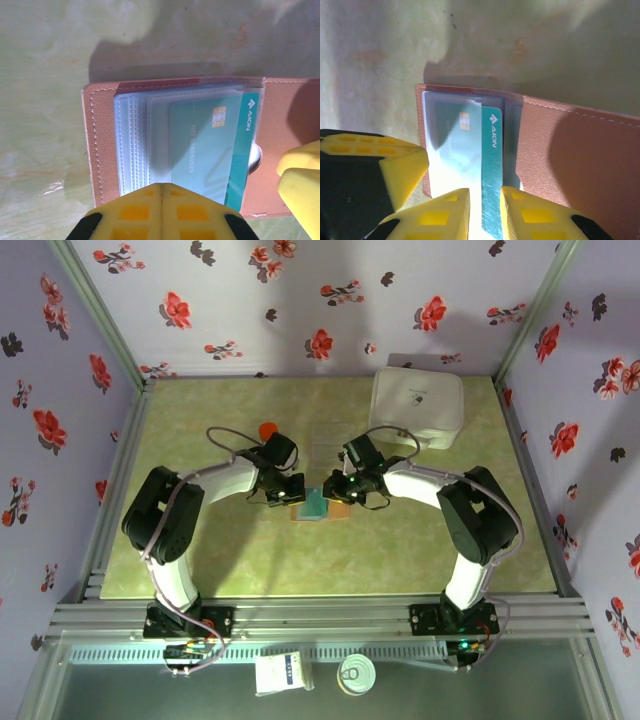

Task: Take the credit cards out of the card holder

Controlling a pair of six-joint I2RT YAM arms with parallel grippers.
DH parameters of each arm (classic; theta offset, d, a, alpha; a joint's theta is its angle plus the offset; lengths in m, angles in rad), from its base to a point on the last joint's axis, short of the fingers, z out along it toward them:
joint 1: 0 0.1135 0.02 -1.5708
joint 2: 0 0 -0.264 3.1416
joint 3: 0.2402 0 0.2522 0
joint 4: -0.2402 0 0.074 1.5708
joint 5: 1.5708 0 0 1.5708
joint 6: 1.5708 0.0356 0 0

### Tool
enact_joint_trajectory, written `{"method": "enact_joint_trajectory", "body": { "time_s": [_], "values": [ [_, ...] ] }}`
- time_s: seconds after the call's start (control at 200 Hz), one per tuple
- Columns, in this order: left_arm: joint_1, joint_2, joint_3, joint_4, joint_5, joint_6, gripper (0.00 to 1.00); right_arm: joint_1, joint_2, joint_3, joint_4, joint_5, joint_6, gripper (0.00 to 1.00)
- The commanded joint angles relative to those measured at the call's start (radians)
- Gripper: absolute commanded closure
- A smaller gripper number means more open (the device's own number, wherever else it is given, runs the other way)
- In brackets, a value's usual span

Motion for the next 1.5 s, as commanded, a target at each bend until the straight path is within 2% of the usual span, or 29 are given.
{"method": "enact_joint_trajectory", "body": {
  "time_s": [0.0, 0.28, 0.68, 0.905, 1.035, 1.305, 1.495],
  "values": [
    [-0.004, 0.031, 0.017, -0.014, -0.003, 0.024, 1.00, -0.011, 0.032, -0.017, 0.037, -0.029, 0.005, 0.76],
    [-0.003, 0.046, 0.004, -0.028, -0.029, 0.033, 1.00, -0.017, 0.068, -0.025, 0.056, -0.039, 0.002, 0.76],
    [-0.002, 0.050, 0.001, -0.041, -0.035, 0.037, 1.00, -0.028, 0.114, -0.042, 0.165, -0.133, 0.037, 0.79],
    [-0.002, 0.047, 0.000, -0.051, -0.040, 0.041, 1.00, -0.037, 0.108, -0.058, 0.165, -0.131, 0.035, 0.87],
    [0.000, 0.043, -0.007, -0.053, -0.044, 0.040, 1.00, -0.047, 0.084, -0.078, 0.165, -0.118, 0.031, 0.95],
    [0.004, 0.040, -0.028, -0.044, -0.048, 0.033, 1.00, -0.086, 0.016, -0.111, 0.092, -0.088, -0.016, 0.97],
    [0.004, 0.034, -0.023, -0.044, -0.046, 0.032, 1.00, -0.096, -0.044, -0.086, -0.022, -0.058, -0.084, 0.98]
  ]
}}
